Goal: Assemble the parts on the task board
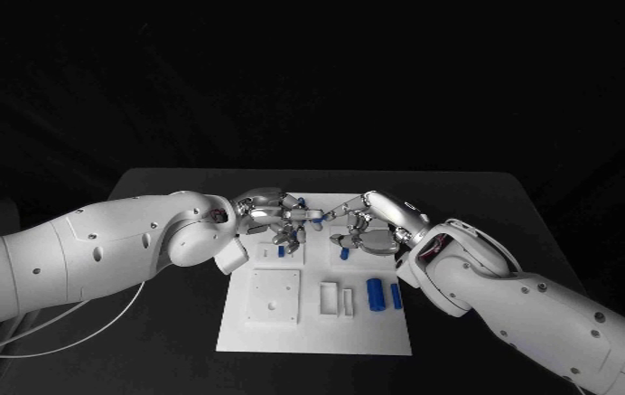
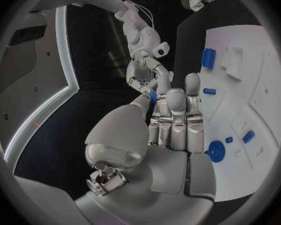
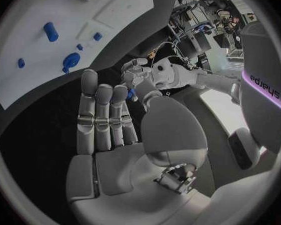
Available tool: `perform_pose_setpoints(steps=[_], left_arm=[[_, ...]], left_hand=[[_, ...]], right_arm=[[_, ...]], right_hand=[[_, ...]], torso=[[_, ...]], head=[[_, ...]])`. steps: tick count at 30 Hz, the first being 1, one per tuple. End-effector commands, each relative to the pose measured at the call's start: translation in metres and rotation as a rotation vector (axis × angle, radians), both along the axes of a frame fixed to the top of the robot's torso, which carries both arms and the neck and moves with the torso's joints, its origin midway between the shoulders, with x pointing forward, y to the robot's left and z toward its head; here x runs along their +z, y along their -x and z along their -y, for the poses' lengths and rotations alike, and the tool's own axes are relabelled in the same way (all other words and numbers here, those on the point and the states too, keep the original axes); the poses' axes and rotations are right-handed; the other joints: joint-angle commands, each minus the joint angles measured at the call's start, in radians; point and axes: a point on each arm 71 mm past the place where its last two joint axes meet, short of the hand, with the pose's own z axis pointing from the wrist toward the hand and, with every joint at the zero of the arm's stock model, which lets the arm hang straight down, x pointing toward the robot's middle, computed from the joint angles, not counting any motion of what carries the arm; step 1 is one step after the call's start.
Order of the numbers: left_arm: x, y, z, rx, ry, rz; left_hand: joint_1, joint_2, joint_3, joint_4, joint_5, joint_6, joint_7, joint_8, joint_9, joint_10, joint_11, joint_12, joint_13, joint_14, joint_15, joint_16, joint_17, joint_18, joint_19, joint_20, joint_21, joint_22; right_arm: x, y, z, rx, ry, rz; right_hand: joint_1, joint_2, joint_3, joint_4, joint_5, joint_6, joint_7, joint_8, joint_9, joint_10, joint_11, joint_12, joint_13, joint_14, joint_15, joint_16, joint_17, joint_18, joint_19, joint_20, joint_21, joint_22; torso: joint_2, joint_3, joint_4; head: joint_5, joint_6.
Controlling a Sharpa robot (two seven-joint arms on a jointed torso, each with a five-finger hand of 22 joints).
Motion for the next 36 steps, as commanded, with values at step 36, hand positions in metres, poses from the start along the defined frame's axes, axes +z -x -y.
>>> perform_pose_setpoints(steps=[36], left_arm=[[-0.0028,0.0061,0.0021,-0.092,-0.058,0.009]], left_hand=[[-0.115,-0.037,0.251,-0.273,0.145,0.019,-0.014,-0.004,0.163,-0.003,-0.014,0.071,0.000,-0.004,-0.010,0.015,-0.015,0.013,-0.017,-0.005,0.043,0.017]], right_arm=[[0.0032,0.0030,-0.0053,-0.013,-0.090,-0.033]], right_hand=[[-0.009,0.059,-0.080,0.012,-0.190,-0.009,-0.004,0.000,-0.001,0.014,0.007,0.057,0.046,0.006,0.005,0.030,0.014,0.011,0.022,0.005,-0.010,-0.001]], torso=[[0.002,-0.0025,0.0010]], head=[[0.011,0.000]])
